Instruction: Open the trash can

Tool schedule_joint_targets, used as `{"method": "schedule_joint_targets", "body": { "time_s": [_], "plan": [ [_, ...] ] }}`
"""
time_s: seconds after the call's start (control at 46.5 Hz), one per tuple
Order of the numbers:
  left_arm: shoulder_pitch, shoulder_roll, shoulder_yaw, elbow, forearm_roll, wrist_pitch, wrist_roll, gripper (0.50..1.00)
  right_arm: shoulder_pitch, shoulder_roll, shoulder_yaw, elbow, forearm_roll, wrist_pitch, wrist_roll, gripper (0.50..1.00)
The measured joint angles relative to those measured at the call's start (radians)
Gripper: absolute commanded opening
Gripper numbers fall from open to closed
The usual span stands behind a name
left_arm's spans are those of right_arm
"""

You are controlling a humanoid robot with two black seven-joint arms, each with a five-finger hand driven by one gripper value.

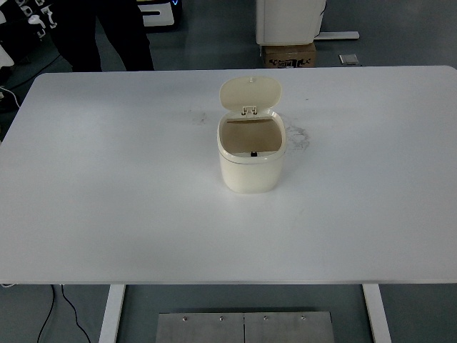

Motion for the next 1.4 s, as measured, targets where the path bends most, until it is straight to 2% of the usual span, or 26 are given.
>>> {"method": "schedule_joint_targets", "body": {
  "time_s": [0.236, 0.451, 0.73, 0.859, 1.074, 1.396],
  "plan": [
    [0.093, -0.003, -0.001, 0.138, -0.148, -0.002, -0.047, 1.0, 0.0, 0.0, 0.0, 0.0, -0.001, 0.0, 0.0, 0.991],
    [0.188, -0.002, -0.034, 0.196, -0.226, -0.007, -0.053, 1.0, 0.0, 0.0, 0.0, 0.0, 0.0, 0.0, 0.0, 0.991],
    [0.32, -0.005, -0.2, 0.225, -0.247, -0.021, -0.053, 1.0, 0.0, 0.0, 0.0, 0.0, 0.0, 0.0, 0.0, 0.991],
    [0.334, -0.024, -0.208, 0.24, -0.247, -0.022, -0.053, 1.0, 0.0, 0.0, 0.0, 0.0, 0.0, 0.0, 0.0, 0.991],
    [0.34, -0.115, -0.212, 0.297, -0.248, -0.027, -0.054, 1.0, 0.0, 0.0, 0.0, 0.0, 0.001, 0.0, 0.0, 0.991],
    [0.345, -0.184, -0.296, 0.302, -0.262, -0.062, -0.055, 1.0, 0.0, 0.0, 0.0, 0.0, 0.0, 0.0, 0.0, 0.991]
  ]
}}
